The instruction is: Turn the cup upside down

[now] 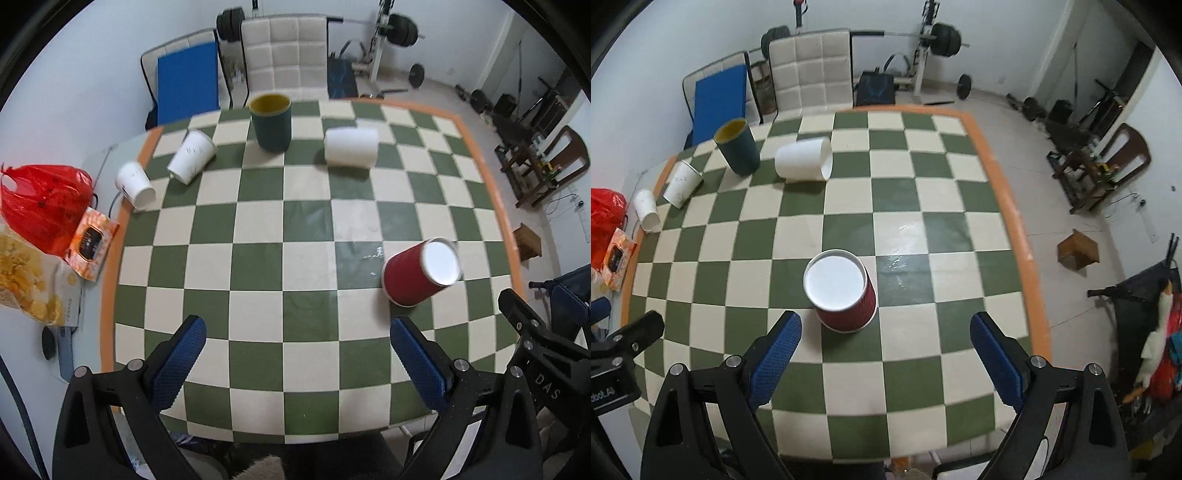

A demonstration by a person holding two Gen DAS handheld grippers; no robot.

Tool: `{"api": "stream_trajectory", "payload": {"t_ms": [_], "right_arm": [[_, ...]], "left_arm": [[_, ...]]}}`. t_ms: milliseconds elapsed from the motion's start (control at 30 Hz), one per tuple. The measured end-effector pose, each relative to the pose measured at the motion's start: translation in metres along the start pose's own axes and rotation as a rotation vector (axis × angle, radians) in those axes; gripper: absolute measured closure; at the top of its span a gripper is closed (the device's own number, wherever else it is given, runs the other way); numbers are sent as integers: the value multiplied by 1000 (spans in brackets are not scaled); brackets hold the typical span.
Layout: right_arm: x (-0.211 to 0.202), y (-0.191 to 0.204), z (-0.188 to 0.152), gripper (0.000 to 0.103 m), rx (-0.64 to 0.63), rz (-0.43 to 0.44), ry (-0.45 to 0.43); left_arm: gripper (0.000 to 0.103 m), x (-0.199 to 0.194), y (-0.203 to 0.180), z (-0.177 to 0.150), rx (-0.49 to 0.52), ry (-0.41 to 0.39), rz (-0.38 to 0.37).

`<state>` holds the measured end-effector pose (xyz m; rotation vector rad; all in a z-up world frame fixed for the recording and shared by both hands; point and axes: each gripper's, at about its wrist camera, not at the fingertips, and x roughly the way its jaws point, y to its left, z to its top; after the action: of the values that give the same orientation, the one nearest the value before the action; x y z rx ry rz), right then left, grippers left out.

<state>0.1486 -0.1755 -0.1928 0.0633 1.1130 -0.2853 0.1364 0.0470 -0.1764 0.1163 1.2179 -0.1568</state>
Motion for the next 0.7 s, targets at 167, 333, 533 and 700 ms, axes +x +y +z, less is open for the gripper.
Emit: {"api": "stream_trajectory", "payload": {"t_ms": [167,333,533,700], "right_arm": [[-58,-2,-15,8,34,-27,-56],[-113,-10,-27,8,57,-16,-117],[-171,-25,-37,6,66,-3,-183],[-222,-35,-43,6,45,-13,-240]], "left_arm": [[1,-45,2,-15,11,-67,-4],[1,-89,3,-25,7,-134,0],[1,-144,-4,-33,1,-205,-3],[1,-182,-10,-40,-21,-245,-11]]}}
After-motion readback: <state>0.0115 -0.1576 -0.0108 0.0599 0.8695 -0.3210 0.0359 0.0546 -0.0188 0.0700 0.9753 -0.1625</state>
